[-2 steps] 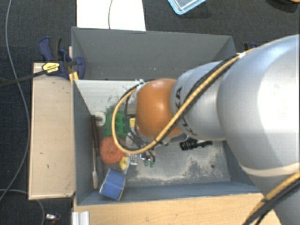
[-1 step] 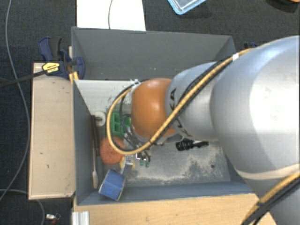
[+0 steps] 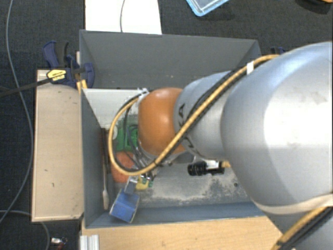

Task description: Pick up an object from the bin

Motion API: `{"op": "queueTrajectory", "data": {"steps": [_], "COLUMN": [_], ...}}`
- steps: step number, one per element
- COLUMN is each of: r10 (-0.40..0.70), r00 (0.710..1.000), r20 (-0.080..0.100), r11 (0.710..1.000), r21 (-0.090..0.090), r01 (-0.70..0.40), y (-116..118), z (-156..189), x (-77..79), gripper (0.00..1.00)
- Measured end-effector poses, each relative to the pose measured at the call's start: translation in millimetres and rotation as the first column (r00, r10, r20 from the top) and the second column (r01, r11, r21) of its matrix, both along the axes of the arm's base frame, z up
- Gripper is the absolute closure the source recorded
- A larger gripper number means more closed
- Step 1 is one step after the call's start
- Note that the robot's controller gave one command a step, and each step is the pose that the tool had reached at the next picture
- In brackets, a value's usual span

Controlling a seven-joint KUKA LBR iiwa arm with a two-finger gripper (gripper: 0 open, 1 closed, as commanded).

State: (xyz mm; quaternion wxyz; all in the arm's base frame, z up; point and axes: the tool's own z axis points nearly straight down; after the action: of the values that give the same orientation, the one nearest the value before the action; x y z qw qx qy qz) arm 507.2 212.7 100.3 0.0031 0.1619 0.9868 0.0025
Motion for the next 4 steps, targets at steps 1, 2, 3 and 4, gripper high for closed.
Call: {"op": "queueTrajectory", "data": {"steps": [1, 2, 3, 4], "r10": [-0.064, -0.101, -0.102, -0.102], "r00": [0.998, 0.995, 0.995, 0.995], "r20": [0.006, 0.004, 0.004, -0.001], "r11": [0.998, 0.995, 0.995, 0.995], "r21": [0.000, 0.003, 0.003, 0.001], "r01": [0.064, 0.101, 0.102, 0.102], "y": [-10.6, -12.5, -12.6, -13.4], "z": [-29.7, -29.0, -29.0, -5.6], "x": [0.5, -8.6, -8.7, -10.2], "gripper": [0.00, 1.00, 1.00, 1.00]}}
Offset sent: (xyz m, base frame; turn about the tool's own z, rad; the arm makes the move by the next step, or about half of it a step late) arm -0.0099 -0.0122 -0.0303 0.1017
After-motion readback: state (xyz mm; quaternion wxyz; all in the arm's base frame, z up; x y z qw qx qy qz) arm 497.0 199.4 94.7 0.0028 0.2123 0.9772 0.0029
